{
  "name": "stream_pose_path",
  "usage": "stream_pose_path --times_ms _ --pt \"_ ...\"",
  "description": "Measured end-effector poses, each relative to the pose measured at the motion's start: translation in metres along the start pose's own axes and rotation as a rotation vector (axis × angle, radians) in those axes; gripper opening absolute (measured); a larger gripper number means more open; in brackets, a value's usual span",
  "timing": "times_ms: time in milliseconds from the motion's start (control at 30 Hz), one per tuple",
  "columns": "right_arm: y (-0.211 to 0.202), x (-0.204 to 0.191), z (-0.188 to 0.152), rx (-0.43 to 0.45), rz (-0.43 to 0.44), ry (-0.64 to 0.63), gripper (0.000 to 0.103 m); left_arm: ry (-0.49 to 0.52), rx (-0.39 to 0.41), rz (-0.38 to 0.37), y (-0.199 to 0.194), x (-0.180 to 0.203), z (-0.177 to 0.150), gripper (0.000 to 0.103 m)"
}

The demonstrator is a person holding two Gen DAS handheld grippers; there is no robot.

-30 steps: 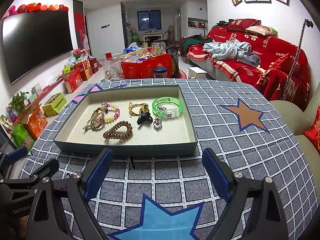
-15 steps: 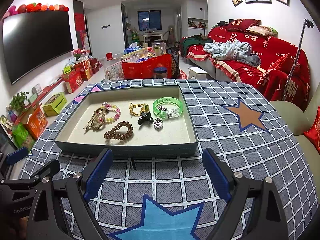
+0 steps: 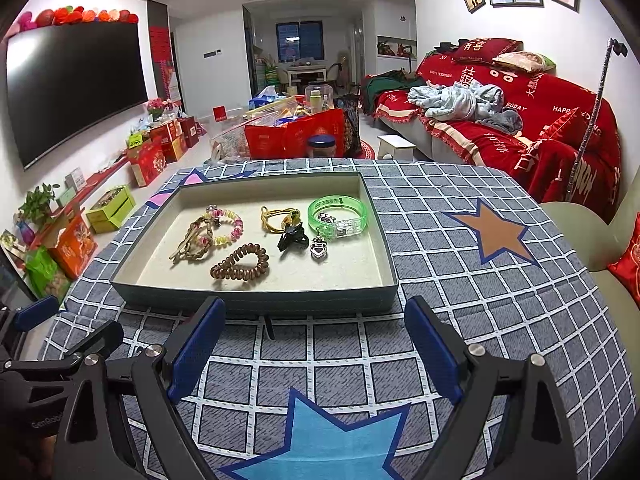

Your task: Organize jewelry

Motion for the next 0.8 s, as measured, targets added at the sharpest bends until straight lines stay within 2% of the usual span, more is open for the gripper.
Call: stream_pose_path --times_ms 800 --pt "-0.0012 0.0009 -0.0002 -0.002 0.000 0.002 0.093 -0.003 -0.003 -0.009 -0.0009 -0.0001 -0.0028 0.103"
Point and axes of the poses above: each gripper's, at about its wrist camera, not at the fingertips, and y roughly the way its jaws point, x to its right, z to its top, the point moved 4 cm from there along y, roughly the way its jaws point, and after that the axes turned 8 degrees about -x, right-handed, at the moved point
